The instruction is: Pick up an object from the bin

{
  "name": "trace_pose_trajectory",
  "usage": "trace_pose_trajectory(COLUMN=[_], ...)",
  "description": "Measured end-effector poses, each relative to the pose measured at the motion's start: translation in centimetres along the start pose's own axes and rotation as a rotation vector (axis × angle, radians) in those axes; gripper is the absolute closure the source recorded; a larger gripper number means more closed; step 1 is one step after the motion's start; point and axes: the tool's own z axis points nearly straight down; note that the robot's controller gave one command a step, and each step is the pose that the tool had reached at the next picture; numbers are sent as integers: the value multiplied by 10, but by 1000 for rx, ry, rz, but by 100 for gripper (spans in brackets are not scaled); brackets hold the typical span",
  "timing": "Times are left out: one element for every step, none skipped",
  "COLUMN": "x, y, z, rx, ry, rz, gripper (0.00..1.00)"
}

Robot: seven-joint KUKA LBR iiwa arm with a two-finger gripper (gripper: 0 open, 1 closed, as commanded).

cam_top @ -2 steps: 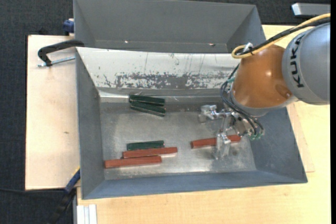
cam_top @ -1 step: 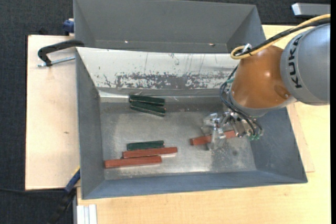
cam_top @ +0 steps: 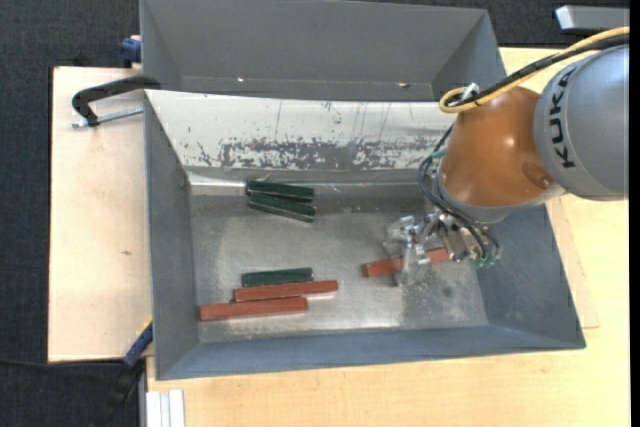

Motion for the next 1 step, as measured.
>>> trace_pose_trajectory(x=[5], y=[41], z=[-147], rx=[1], ry=[-5], rz=[10], gripper=[100])
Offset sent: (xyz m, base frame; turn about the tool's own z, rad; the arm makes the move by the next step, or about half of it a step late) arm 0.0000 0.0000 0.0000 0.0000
